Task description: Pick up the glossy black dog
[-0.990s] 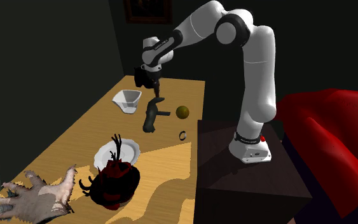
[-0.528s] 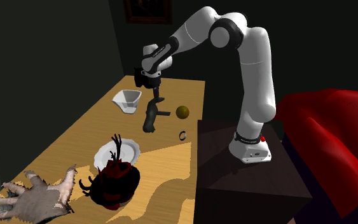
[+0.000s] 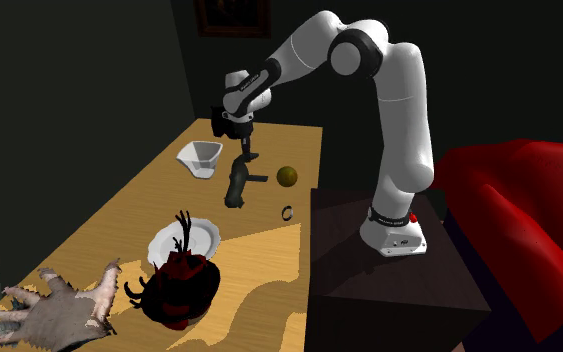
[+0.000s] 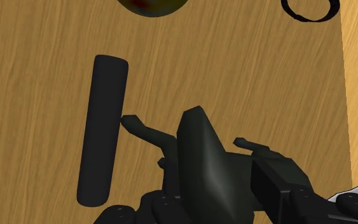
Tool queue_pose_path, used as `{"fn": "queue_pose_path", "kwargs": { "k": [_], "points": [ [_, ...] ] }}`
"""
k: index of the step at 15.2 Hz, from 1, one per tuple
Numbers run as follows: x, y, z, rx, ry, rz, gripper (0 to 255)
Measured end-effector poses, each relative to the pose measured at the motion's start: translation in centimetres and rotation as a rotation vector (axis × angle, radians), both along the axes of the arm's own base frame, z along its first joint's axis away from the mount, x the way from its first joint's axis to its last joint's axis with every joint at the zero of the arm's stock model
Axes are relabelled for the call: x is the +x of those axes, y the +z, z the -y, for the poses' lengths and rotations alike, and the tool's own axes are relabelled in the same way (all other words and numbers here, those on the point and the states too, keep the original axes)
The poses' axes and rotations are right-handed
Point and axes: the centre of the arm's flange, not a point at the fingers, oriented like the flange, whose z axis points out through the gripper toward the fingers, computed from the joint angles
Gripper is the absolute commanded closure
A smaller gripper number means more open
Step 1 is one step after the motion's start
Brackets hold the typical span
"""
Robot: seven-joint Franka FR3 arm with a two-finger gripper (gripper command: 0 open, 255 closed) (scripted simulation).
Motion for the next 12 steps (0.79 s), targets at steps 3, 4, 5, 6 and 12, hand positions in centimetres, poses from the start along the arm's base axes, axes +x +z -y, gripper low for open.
{"fn": "queue_pose_path", "kwargs": {
  "k": [3,4,5,6,12],
  "points": [
    [0.0,0.0,0.0,0.0,0.0,0.001,255],
    [0.0,0.2,0.0,0.0,0.0,0.0,255],
    [0.0,0.5,0.0,0.0,0.0,-0.001,255],
    [0.0,0.9,0.1,0.0,0.0,-0.001,255],
    [0.1,3.9,-0.1,0.0,0.0,-0.001,255]
  ]
}}
